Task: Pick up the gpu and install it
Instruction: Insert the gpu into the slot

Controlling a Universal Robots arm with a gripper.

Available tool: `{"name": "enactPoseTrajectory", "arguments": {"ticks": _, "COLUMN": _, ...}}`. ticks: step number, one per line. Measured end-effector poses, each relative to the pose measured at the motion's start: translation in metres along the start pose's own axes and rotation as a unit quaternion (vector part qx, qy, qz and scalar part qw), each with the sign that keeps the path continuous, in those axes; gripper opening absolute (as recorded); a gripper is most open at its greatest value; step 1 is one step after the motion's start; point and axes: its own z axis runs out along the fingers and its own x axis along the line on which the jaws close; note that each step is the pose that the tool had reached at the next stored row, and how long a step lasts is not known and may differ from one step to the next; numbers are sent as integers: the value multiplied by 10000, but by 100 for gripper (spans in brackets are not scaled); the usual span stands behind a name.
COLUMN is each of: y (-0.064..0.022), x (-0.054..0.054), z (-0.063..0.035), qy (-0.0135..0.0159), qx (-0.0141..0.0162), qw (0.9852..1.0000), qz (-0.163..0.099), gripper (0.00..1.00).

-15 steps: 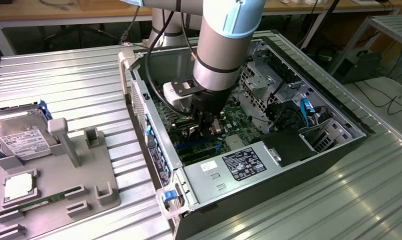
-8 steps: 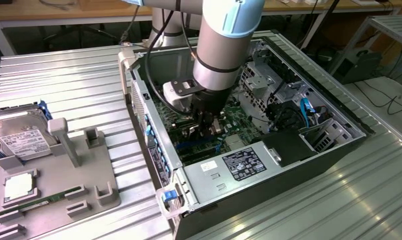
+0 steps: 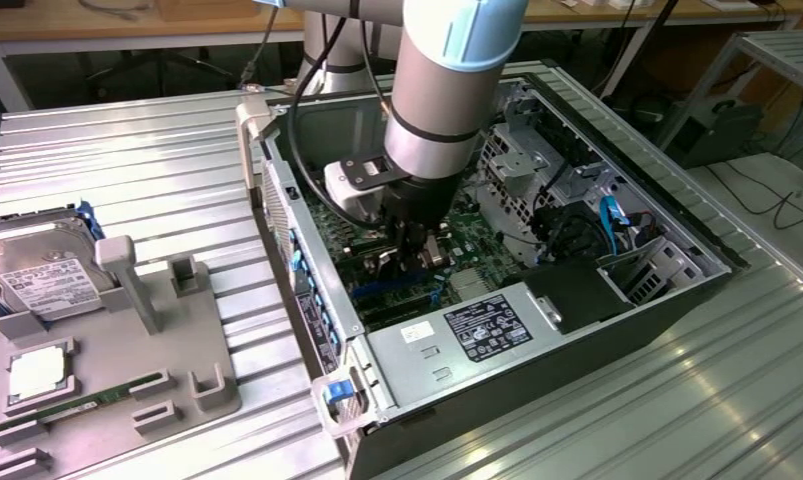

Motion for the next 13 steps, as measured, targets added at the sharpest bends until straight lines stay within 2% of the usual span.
{"name": "enactPoseTrajectory", "arguments": {"ticks": 8, "y": 1, "x": 2, "z": 19, "qy": -1, "qx": -3, "qw": 10000, "qz": 0, "gripper": 28}}
{"name": "enactPoseTrajectory", "arguments": {"ticks": 13, "y": 4, "x": 4, "z": 58, "qy": -1, "qx": -21, "qw": 10000, "qz": 1, "gripper": 28}}
